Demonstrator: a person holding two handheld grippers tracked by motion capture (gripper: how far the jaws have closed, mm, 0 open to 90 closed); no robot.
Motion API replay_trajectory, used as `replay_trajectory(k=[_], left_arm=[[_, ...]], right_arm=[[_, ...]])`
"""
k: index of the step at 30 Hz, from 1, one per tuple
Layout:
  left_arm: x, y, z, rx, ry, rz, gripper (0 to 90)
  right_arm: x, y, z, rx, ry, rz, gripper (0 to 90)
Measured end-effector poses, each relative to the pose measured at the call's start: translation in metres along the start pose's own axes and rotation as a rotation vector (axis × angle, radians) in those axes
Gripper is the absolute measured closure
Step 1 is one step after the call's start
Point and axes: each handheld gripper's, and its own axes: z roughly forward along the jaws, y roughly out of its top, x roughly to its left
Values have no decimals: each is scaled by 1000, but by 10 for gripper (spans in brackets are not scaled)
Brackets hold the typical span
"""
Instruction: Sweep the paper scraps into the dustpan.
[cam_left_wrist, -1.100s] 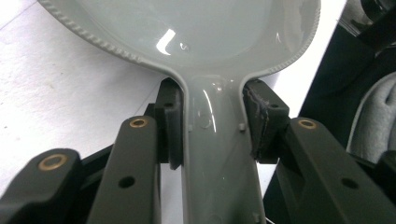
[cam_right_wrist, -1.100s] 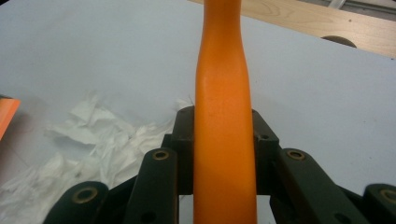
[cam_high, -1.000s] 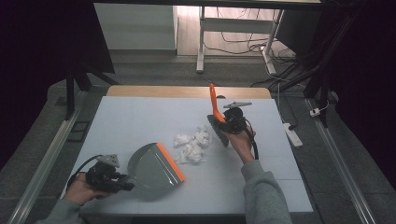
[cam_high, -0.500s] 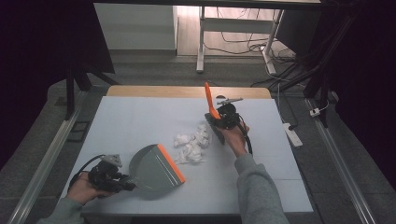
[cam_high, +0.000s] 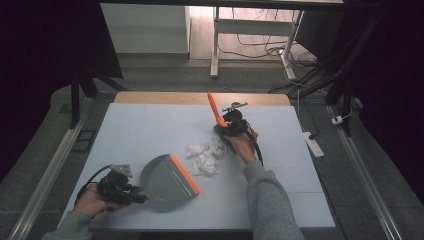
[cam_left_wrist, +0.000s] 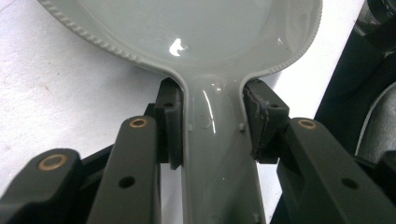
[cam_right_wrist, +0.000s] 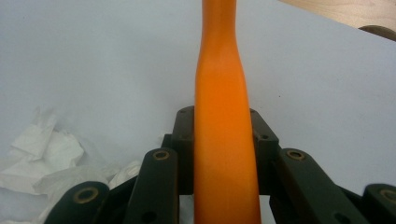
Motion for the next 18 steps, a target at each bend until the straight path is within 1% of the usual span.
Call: replay_trajectory(k=[2, 3, 4, 8, 9, 11, 12, 13, 14, 15, 16, 18], left_arm=[[0, 0, 0, 0, -1, 2, 618], [0, 0, 1, 1, -2, 2, 618], [0, 1, 1, 1, -2, 1, 618], [0, 1, 1, 0, -3, 0, 618], [0, 1, 1, 0, -3, 0, 618], [0, 1, 2, -1, -5, 0, 617], [0, 1, 2, -1, -5, 0, 618], [0, 1, 2, -1, -5, 0, 618], [0, 1, 2, -1, -5, 0, 618], [0, 1, 2, -1, -5, 0, 618], [0, 1, 2, -2, -5, -1, 618], [0, 1, 2, -1, -6, -1, 618]], right_arm=[[0, 0, 0, 2, 5, 6, 704], [2, 0, 0, 4, 21, 3, 704], [4, 0, 0, 6, 23, -3, 704], [17, 0, 1, 16, 26, -62, 703], [20, 0, 1, 21, 33, -65, 704], [27, 0, 1, 22, 70, -69, 704], [27, 0, 1, 22, 70, -69, 704], [35, 0, 2, 25, 73, -100, 704], [38, 0, 3, 26, 72, -114, 704], [38, 0, 3, 26, 72, -114, 704], [45, 0, 3, 27, 85, -132, 704], [49, 0, 2, 28, 103, -132, 704]])
